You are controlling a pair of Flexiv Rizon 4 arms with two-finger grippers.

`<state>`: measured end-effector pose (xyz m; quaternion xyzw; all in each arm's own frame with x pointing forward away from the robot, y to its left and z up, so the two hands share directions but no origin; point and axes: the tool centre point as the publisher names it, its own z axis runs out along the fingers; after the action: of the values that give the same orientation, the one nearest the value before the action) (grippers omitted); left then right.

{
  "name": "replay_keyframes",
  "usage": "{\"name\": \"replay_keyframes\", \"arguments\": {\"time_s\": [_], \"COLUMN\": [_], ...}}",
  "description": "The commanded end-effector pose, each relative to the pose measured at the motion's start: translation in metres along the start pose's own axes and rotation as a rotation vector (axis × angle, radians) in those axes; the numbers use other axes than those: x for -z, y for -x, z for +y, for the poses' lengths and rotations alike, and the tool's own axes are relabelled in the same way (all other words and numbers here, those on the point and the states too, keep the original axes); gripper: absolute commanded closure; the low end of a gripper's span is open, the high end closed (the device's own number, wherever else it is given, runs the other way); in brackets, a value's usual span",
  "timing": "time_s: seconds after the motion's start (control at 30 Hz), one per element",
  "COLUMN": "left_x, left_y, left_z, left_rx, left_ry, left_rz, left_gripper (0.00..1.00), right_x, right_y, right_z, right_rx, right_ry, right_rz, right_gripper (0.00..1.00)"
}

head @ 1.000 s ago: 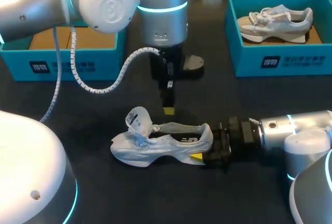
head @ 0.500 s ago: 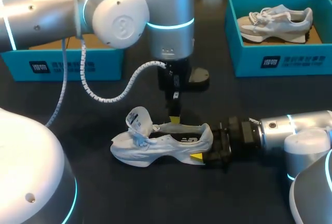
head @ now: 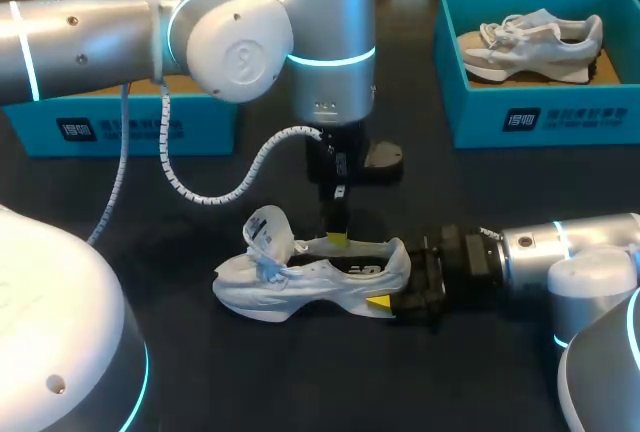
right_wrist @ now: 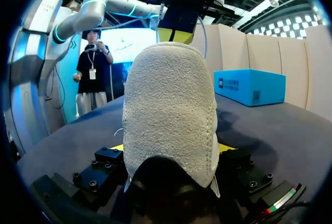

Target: Take the shoe out of the shoebox, open the shoe tongue, remove and reinsert the insole, then place the shoe into the shoebox

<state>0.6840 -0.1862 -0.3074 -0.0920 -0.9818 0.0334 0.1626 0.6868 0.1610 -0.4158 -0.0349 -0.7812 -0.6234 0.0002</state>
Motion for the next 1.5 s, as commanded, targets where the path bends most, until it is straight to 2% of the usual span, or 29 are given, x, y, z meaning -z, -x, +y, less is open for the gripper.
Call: {"name": "replay_keyframes", "arguments": {"time_s": [0.03,0.27,0.43,0.6,0.93,1.5], "left_x": [0.001,-0.025,-0.041,-0.051,-0.066,-0.09], "left_y": [0.0,0.007,0.006,0.014,0.022,-0.002], "left_z": [0.0,-0.002,-0.004,-0.007,0.014,0.036], "left_rx": [0.0,-0.02,-0.008,0.027,0.082,0.07], "left_ry": [0.002,0.002,0.014,0.015,0.062,0.071], "left_rz": [-0.001,-0.014,-0.07,-0.059,-0.02,-0.007], "left_gripper": [1.0,1.0,1.0,1.0,1.0,1.0], "right_x": [-0.002,-0.002,-0.002,-0.002,-0.002,-0.002], "right_y": [0.0,0.0,0.0,0.0,0.0,0.0], "right_z": [-0.001,-0.001,-0.001,-0.001,-0.001,-0.001], "right_rx": [0.0,0.0,0.0,0.0,0.0,0.0], "right_ry": [-0.002,-0.002,-0.002,-0.002,-0.002,-0.002], "right_rz": [-0.001,-0.001,-0.001,-0.001,-0.001,-0.001], "right_gripper": [1.0,1.0,1.0,1.0,1.0,1.0]}}
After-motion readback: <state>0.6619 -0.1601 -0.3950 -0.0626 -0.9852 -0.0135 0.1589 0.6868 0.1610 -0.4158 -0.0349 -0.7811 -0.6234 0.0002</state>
